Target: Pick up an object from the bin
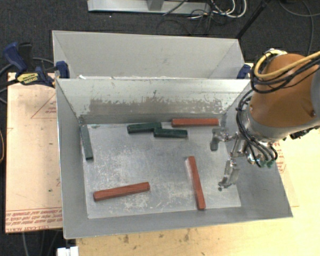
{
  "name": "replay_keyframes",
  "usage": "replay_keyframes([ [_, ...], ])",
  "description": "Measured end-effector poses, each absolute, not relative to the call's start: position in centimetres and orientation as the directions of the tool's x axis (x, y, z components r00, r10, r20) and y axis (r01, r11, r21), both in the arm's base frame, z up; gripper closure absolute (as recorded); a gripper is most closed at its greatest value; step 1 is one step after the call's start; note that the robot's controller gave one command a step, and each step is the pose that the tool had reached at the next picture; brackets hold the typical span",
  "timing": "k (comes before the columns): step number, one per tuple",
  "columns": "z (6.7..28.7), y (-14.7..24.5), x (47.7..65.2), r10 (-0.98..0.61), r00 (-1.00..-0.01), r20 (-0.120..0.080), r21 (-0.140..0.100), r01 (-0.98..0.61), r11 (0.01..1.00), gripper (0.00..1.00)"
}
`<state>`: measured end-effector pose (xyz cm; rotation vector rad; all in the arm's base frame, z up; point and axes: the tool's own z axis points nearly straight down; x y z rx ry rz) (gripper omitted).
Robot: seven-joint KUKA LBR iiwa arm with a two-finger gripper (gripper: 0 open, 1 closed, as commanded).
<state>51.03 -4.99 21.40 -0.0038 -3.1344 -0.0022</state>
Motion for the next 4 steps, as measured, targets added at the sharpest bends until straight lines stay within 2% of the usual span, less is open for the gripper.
replay_keyframes([
  [1,18.0,0.1,49.0,-0.05,-0.999,0.004,0.003,-0.05,0.999,0.0],
  [2,11.9,9.2,48.9,-0.037,-0.999,0.005,0.004,-0.037,0.999,0.0],
  [3,6.8,12.9,51.7,-0.12,-0.993,0.001,0.002,-0.12,0.993,0.0],
  [4,7.0,12.7,51.7,-0.119,-0.993,-0.001,0.001,-0.119,0.993,1.0],
])
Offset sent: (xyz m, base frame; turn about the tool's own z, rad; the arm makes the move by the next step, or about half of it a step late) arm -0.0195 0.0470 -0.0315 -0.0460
